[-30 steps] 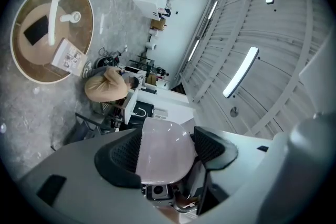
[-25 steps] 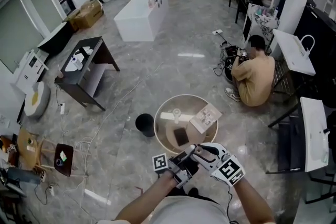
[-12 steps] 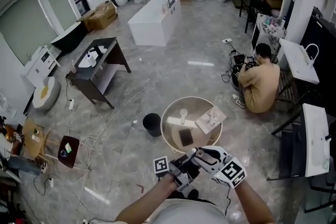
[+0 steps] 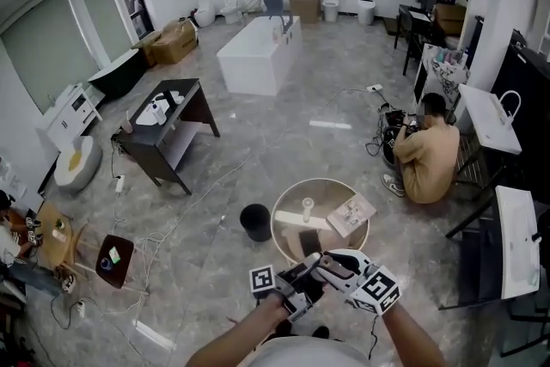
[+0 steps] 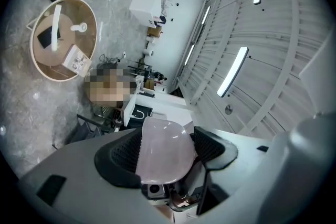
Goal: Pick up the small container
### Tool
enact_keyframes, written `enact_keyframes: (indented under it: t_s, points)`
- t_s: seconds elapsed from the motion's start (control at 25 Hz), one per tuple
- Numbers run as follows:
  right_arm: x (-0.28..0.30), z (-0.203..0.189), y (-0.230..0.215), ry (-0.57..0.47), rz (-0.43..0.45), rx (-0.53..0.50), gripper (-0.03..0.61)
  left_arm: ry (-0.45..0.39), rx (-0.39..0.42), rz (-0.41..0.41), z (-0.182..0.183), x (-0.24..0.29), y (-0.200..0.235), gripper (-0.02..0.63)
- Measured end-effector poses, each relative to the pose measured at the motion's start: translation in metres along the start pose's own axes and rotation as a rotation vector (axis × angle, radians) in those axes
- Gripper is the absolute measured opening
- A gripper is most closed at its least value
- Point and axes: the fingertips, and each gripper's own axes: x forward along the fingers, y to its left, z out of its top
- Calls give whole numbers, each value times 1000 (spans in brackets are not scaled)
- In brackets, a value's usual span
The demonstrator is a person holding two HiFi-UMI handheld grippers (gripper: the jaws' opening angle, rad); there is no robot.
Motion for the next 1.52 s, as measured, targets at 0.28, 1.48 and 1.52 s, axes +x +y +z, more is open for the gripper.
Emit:
enact_keyframes:
  t_s: [0.28,1.48,1.52]
  points:
    - [22,19,-1,-26,-12,-9,151,28,14,1,21,-5,-20,321]
    - [30,31,-9,-27,-54,-7,150,72,0,-4,30,1,-30,318]
    - [31,32,-9,-28,-54,-7,150,72,0,-4,32,1,-31,318]
